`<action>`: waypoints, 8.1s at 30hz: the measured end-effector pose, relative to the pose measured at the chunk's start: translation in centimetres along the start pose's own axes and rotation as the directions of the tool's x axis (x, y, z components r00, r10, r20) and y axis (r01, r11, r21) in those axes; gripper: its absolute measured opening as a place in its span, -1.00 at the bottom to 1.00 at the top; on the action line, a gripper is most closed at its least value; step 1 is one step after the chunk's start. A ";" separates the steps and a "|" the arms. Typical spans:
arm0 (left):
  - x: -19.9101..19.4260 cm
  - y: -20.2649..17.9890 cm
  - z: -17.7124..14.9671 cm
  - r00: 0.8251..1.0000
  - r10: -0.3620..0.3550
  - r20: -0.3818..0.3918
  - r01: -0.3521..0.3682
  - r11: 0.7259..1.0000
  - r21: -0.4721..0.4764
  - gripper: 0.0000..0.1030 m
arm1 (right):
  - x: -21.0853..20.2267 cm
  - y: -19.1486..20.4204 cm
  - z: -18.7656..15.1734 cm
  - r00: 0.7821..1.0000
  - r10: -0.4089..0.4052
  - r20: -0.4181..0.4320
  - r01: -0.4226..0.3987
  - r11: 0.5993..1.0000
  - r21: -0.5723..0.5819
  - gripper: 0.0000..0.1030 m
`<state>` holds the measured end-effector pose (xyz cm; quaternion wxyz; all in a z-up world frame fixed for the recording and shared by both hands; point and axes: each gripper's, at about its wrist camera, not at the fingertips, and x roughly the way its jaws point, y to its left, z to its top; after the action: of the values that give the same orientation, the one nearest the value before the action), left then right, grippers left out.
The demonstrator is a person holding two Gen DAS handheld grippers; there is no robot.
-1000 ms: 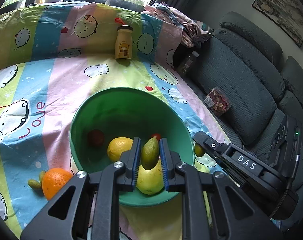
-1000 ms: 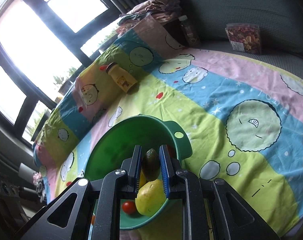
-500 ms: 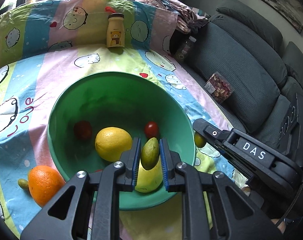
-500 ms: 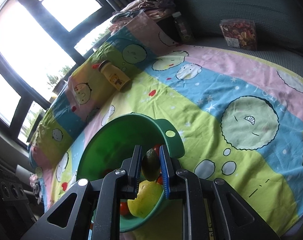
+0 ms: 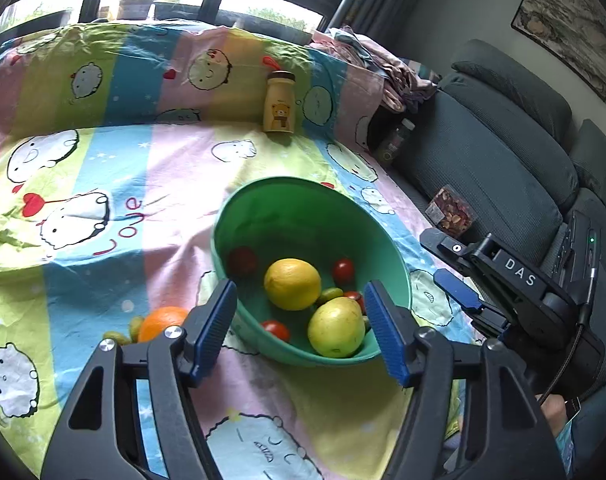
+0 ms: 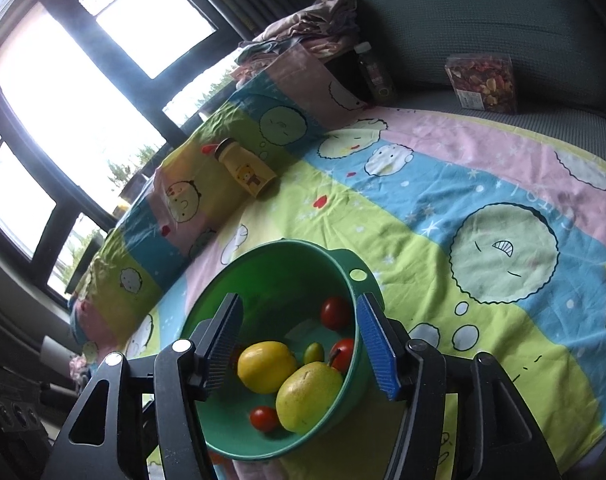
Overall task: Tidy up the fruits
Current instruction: 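Open the right tool to drop the olive into the bowl, then move the open right tool to the orange on the sheet, then close the right tool around the orange and lift it, then carry the orange in the right tool into the green bowl, then open the right tool to release the orange in the bowl, then move the open right tool toward the remaining green olives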
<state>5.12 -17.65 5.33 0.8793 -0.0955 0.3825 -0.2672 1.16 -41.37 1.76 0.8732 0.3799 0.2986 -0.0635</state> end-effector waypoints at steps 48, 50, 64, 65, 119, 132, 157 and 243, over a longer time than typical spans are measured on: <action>1.7 10.7 -5.1 0.980 0.037 -0.198 -0.060 0.992 -0.112 0.53 | 7.9 11.2 -11.8 0.889 -0.054 -0.454 -0.093 0.951 -0.295 0.28; 1.8 10.9 -5.0 0.981 0.014 -0.191 -0.040 0.990 -0.133 0.52 | 8.1 11.4 -11.7 0.897 -0.051 -0.438 -0.096 0.947 -0.307 0.27; 3.6 10.7 -4.9 0.979 -0.052 -0.196 0.017 0.984 -0.177 0.37 | 9.8 11.8 -11.7 0.880 -0.009 -0.474 -0.147 0.946 -0.291 0.21; 3.7 10.6 -5.0 0.979 -0.063 -0.195 0.027 0.983 -0.180 0.26 | 10.0 11.8 -11.7 0.877 -0.010 -0.480 -0.148 0.945 -0.290 0.21; 8.5 -3.9 0.9 0.986 -0.066 -0.154 0.098 0.973 0.207 0.18 | 4.8 2.4 -1.3 0.960 0.153 -0.233 -0.159 0.987 -0.008 0.03; 9.6 -4.0 0.7 0.981 -0.054 -0.185 0.091 0.976 0.198 0.17 | 5.5 1.4 -1.2 0.962 0.101 -0.253 -0.096 0.995 0.033 0.03; -0.8 4.7 -0.6 0.982 0.186 -0.023 -0.184 0.982 0.050 0.45 | 3.6 2.2 -1.2 0.986 0.074 -0.150 -0.076 0.997 -0.004 0.10; 3.1 13.5 -4.1 0.965 0.132 -0.226 -0.164 0.978 -0.126 -0.34 | 14.1 14.2 -13.9 0.791 -0.038 -0.611 -0.182 0.938 -0.294 -0.44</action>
<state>9.29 -7.92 -4.44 0.8407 -0.1000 0.5003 -0.1813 10.83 -19.97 -4.85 0.7843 0.2360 0.5544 0.1479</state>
